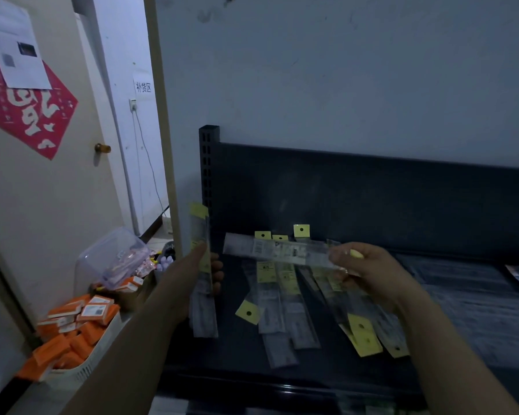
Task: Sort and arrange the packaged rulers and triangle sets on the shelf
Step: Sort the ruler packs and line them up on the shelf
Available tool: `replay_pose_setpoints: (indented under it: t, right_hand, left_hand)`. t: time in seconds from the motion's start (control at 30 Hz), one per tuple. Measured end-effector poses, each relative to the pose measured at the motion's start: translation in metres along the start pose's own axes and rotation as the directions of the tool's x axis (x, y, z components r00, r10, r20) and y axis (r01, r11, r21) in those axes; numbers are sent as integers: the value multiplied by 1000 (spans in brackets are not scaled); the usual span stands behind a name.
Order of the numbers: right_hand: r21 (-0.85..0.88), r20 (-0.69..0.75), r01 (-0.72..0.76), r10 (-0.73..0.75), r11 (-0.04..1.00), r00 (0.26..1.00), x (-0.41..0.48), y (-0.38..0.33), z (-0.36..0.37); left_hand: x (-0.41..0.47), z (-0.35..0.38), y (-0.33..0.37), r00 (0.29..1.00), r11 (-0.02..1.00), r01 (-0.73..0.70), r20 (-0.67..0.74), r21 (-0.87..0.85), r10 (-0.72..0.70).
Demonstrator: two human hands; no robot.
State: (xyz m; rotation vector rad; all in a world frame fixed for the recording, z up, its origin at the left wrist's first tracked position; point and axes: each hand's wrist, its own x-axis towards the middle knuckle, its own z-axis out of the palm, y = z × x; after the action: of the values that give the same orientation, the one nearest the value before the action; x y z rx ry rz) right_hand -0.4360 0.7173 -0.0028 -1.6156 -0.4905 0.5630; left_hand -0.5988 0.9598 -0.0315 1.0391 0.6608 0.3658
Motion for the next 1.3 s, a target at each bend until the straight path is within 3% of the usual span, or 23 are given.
replay_pose_setpoints:
  t: [0.1, 0.17, 0.23, 0.37, 0.43, 0.5, 0.53, 0.57, 0.63, 0.67, 0.77, 0.83, 1.07, 1.23, 1.3]
  right_hand:
    - [29, 76, -24, 22, 999, 997, -1, -1, -14]
    - [-19, 109, -24, 25, 1000, 994, 0, 0, -14]
    - [-20, 99, -15, 17, 1000, 995, 2, 2, -6]
    - [40, 33, 9, -10, 999, 999, 10, 3, 26]
    - [186, 7, -2, 0, 982, 1000, 15, 4, 45]
    - [270, -14, -7, 11, 963, 1000, 19, 10, 59]
    - [159, -27, 8, -4, 987, 1000, 21, 14, 65]
    - [-83, -34, 40, -43, 996, 999, 22, 20, 67]
    - [-530, 55, 140, -131, 837, 990, 23, 29, 74]
    - [-643, 99, 164, -132, 748, 986, 23, 32, 78]
    - [-813, 51, 131, -155, 568, 987, 23, 35, 90]
    - [-840, 26, 104, -153, 533, 988, 24, 35, 92]
    - [-667, -69, 33, -106, 744, 992, 29, 34, 84]
    - [-473, -212, 53, -172, 880, 962, 26, 30, 77]
    - [-339, -224, 32, -114, 940, 968, 23, 28, 77]
  left_hand:
    - [7, 5, 0, 999, 984, -11, -47, 181, 20]
    - [3, 12, 2, 988, 993, 62, 133, 100, -75]
    - [-5, 21, 3, 929, 982, 171, 319, 74, -186]
    - [-19, 31, -6, 921, 903, -84, 378, 421, -91]
    - [-25, 33, -9, 897, 902, -124, 435, 413, -76]
    - [-28, 32, -11, 930, 924, -133, 366, 358, -8]
    - [-27, 31, -10, 953, 948, -115, 302, 298, 21]
    - [-24, 28, -10, 972, 974, -82, 233, 210, 32]
    - [-17, 23, -11, 992, 997, -27, 126, 71, 18]
    - [-13, 21, -13, 997, 998, -17, 76, 56, 13]
    - [2, 21, -20, 1000, 999, 20, 21, 38, -21]
    - [9, 27, -24, 995, 998, 52, 84, 34, -54]
    - [22, 27, -31, 980, 997, 75, 186, -26, -69]
    - [18, 26, -29, 995, 995, -53, 82, -87, 60]
    - [12, 30, -25, 994, 989, -37, 92, -146, 51]
